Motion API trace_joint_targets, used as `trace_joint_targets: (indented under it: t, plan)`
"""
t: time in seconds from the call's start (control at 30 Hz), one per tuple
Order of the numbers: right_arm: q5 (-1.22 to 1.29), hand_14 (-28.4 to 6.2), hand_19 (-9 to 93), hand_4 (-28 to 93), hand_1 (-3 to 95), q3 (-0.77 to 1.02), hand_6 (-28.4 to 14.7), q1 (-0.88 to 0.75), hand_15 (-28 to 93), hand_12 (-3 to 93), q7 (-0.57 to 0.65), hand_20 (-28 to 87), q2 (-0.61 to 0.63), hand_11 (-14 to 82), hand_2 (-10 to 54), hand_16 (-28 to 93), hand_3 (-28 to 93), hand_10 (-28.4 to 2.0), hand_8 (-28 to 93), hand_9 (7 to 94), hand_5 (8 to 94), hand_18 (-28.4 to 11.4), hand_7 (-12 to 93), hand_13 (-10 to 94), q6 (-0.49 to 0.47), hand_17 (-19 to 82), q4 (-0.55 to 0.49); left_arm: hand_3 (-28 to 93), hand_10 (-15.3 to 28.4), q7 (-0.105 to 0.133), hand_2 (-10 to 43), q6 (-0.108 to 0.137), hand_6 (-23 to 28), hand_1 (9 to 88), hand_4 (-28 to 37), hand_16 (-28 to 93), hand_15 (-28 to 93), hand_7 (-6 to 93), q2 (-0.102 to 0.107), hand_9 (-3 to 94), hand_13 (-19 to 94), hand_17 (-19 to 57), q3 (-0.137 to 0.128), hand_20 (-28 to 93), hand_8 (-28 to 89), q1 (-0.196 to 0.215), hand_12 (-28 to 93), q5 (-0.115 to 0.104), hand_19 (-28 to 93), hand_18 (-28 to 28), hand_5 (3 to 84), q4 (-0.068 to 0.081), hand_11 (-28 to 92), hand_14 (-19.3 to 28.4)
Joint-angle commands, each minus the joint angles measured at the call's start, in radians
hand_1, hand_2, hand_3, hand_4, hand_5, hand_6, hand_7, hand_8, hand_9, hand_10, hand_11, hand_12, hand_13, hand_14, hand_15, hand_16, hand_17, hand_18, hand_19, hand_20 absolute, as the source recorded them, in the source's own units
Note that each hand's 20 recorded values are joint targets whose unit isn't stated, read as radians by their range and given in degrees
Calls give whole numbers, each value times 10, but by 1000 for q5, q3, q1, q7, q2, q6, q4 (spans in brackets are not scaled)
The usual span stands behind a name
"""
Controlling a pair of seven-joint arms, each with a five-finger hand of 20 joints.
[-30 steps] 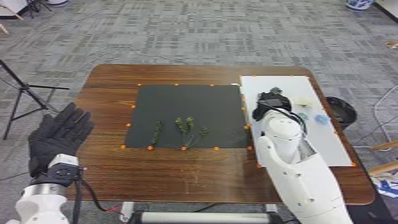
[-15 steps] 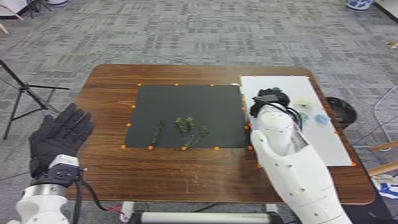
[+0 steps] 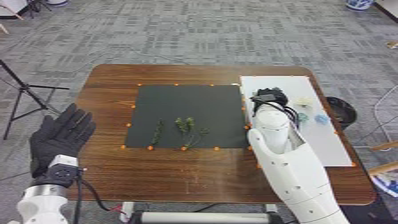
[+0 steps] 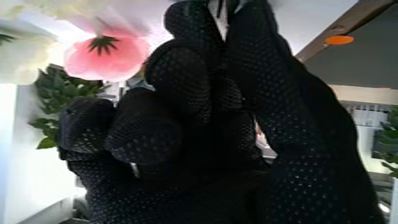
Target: Arrange flowers
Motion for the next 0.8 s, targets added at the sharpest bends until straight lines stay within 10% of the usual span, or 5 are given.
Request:
trace_joint_targets:
  t: [0.03, 0.8]
  plan:
    - [30, -111, 932, -240, 564, -13, -13, -98, 744, 467, 0, 394, 8, 492, -95, 431, 624, -136, 197, 782, 802, -260, 326, 762, 7, 468, 56, 703, 152, -6, 184, -14, 93, 269, -283, -56, 303, 119, -6, 363, 274, -66, 1, 94, -96, 11, 85, -9, 401, 154, 442, -5, 228, 155]
    - [117, -97, 932, -175, 550, -26, -49, -155, 732, 524, -27, 420, 110, 423, -95, 437, 693, -121, 265, 809, 810, -256, 322, 787, 372, 499, -237, 701, 153, -7, 185, -2, 93, 269, -283, -57, 305, 118, 12, 364, 275, -66, 5, 94, -95, 1, 84, -9, 400, 153, 444, -3, 231, 155]
